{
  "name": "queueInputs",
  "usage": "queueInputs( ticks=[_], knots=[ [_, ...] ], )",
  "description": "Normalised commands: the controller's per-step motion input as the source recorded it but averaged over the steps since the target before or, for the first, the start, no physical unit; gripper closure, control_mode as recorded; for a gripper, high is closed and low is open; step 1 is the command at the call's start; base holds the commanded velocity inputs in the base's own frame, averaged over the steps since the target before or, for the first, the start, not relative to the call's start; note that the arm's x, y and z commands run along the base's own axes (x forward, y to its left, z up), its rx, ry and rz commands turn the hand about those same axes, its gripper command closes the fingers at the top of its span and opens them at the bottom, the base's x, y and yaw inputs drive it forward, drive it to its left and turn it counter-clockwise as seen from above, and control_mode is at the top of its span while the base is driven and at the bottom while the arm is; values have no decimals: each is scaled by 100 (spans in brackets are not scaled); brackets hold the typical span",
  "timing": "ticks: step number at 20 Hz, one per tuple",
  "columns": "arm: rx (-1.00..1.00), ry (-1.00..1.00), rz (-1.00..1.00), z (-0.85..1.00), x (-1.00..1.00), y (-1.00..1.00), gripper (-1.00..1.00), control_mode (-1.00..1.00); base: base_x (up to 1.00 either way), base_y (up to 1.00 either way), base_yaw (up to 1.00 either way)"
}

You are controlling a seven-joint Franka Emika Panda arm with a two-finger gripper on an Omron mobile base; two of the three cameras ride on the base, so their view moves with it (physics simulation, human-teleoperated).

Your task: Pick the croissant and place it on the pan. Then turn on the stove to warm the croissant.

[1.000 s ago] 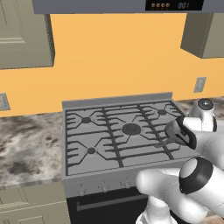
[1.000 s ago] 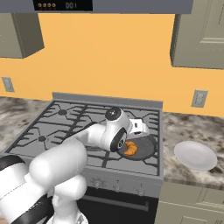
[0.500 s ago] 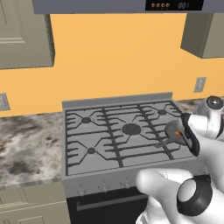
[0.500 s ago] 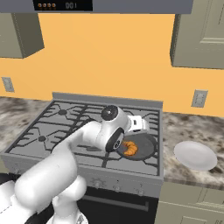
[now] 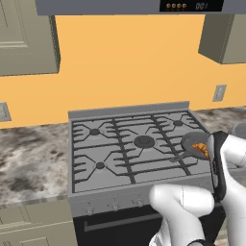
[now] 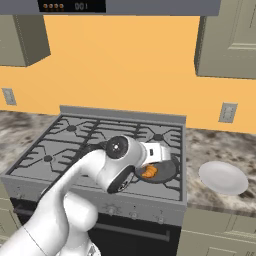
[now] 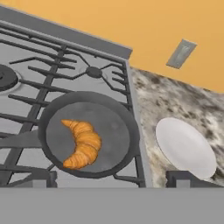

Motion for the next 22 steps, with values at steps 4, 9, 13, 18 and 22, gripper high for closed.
queueInputs(
  ticks=[4, 9, 13, 18, 22],
  knots=[
    [0, -16, 0, 3, -99, 11, -100, -100, 0, 0, 0],
    [0, -17, 0, 0, -100, 22, -100, -100, 0, 0, 0],
    [0, -16, 0, 0, -100, 26, -100, -100, 0, 0, 0],
    [0, -12, 0, -1, -97, 20, -100, -100, 0, 0, 0],
    [0, 0, 0, 0, 0, 0, -100, -100, 0, 0, 0]
  ],
)
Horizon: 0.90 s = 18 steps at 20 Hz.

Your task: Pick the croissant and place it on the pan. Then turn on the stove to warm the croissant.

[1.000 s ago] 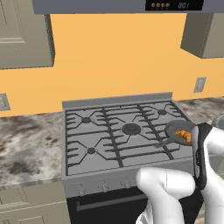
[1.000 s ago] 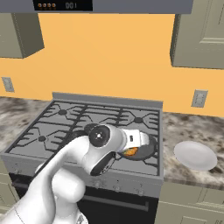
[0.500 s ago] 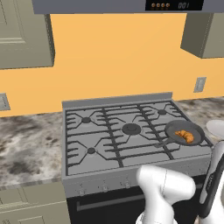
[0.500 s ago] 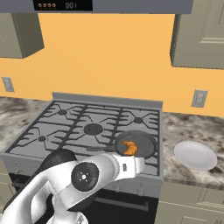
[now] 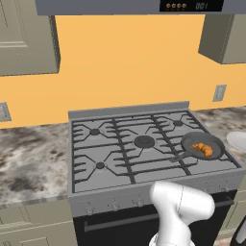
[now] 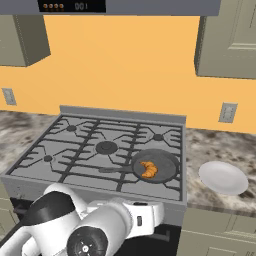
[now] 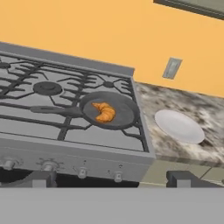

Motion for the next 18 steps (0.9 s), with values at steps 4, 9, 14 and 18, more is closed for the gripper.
queueInputs(
  ticks=[4, 9, 14, 18],
  knots=[
    [0, 0, 0, -15, -18, 15, -100, -100, 0, 0, 0],
    [3, -3, 2, -80, -53, 34, -100, -100, 0, 0, 0],
    [9, -16, 1, -81, -30, 39, -100, -100, 0, 0, 0],
    [1, -5, 0, -16, 11, 16, -100, -100, 0, 0, 0]
  ],
)
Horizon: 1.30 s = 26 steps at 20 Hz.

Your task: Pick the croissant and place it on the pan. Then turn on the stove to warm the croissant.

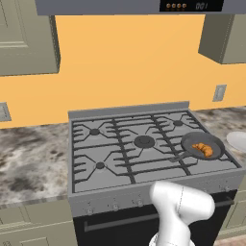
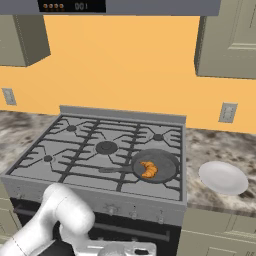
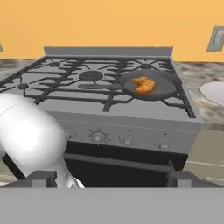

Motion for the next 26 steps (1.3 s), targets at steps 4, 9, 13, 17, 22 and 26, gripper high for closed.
queueInputs(
  ticks=[4, 9, 13, 17, 22, 26],
  knots=[
    [-1, -24, 0, -77, 92, 65, -100, -100, 0, 0, 0],
    [0, -31, 0, -96, 96, 62, -100, -100, 0, 0, 0],
    [0, -9, 0, -25, 12, 9, -100, -100, 0, 0, 0],
    [0, -1, 0, -3, 4, -5, -100, -100, 0, 0, 0],
    [0, -11, 0, -21, 35, -22, -100, -100, 0, 0, 0],
    [0, -10, 0, -13, 2, -15, -100, -100, 0, 0, 0]
  ],
)
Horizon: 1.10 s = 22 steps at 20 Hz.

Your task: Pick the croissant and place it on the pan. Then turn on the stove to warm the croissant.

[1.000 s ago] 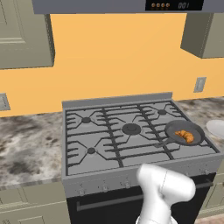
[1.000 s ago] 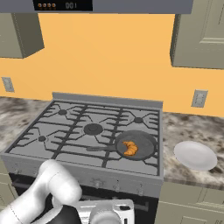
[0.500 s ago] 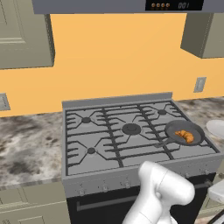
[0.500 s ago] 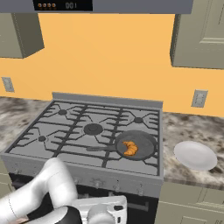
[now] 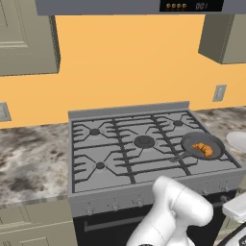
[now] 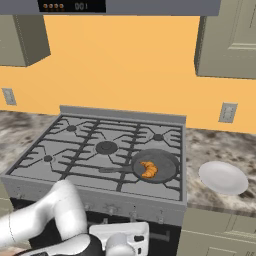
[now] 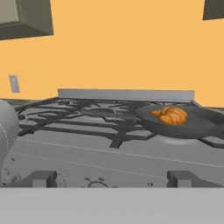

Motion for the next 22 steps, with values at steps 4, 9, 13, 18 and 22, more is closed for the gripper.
queueInputs(
  ticks=[4, 9, 13, 18, 22],
  knots=[
    [0, -3, -6, -30, 1, -29, -100, -100, 0, 0, 0],
    [0, -10, -4, -50, 53, -46, -100, -100, 0, 0, 0],
    [0, -13, -2, -47, 58, -43, -100, -100, 0, 0, 0],
    [0, -17, -1, -59, 15, -54, -100, -100, 0, 0, 0],
    [0, -16, -3, -83, -5, -68, -100, -100, 0, 0, 0]
  ],
)
